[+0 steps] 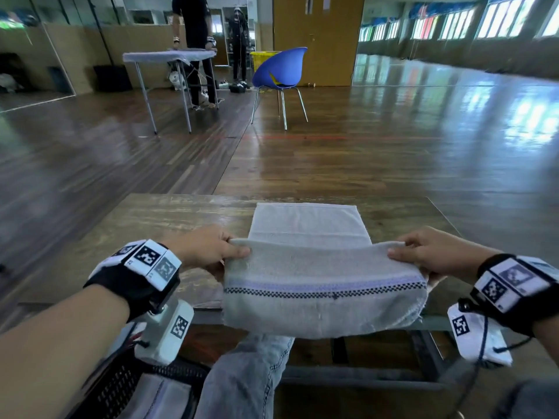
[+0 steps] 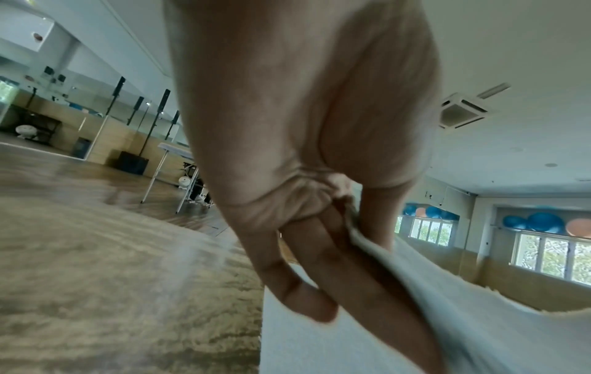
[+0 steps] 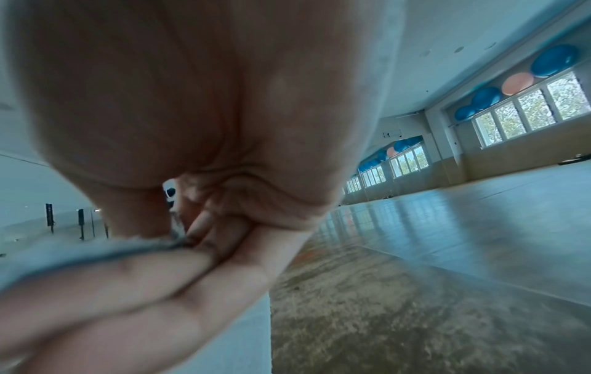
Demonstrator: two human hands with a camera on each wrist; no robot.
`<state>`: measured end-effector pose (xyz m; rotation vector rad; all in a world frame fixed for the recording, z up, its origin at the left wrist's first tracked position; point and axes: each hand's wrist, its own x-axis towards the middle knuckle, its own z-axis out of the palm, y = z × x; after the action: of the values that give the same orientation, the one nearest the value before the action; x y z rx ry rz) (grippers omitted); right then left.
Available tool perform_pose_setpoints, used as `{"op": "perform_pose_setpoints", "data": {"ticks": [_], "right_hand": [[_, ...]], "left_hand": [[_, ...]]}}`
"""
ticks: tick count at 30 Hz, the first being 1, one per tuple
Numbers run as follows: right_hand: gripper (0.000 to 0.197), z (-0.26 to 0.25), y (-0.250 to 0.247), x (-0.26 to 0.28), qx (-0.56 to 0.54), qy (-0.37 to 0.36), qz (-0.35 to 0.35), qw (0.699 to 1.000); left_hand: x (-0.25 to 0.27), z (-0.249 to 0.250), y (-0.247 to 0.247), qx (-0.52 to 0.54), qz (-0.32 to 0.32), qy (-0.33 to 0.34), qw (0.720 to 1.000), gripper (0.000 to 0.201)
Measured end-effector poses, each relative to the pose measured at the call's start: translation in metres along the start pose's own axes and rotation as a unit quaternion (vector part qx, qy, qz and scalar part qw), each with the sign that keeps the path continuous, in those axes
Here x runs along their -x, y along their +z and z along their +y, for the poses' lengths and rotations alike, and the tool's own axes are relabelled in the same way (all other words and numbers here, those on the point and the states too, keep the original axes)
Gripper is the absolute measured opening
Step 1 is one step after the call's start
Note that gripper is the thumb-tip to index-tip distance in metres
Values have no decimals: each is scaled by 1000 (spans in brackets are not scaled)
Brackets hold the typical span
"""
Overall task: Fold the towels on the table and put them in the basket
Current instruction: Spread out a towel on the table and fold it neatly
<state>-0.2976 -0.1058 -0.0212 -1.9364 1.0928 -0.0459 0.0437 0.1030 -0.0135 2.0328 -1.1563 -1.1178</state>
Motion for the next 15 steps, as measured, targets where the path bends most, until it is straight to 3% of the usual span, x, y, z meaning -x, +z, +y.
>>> {"op": "perform_pose_setpoints", "data": {"ticks": [3, 6, 11, 15], "right_hand": [[23, 13, 5, -24, 25, -63, 117, 991], [32, 19, 12, -47, 106, -94, 191, 971], [35, 33, 28, -77, 132, -86, 196, 968], [33, 33, 28, -89, 162, -80, 123, 976]], "left_hand": [[-30, 0, 9, -71, 135, 41, 987, 32], [-57, 1, 19, -121, 198, 72, 970, 37], [-95, -8, 33, -192, 194, 81, 959, 43], [-106, -20, 37, -279, 143, 47, 948, 37]]}}
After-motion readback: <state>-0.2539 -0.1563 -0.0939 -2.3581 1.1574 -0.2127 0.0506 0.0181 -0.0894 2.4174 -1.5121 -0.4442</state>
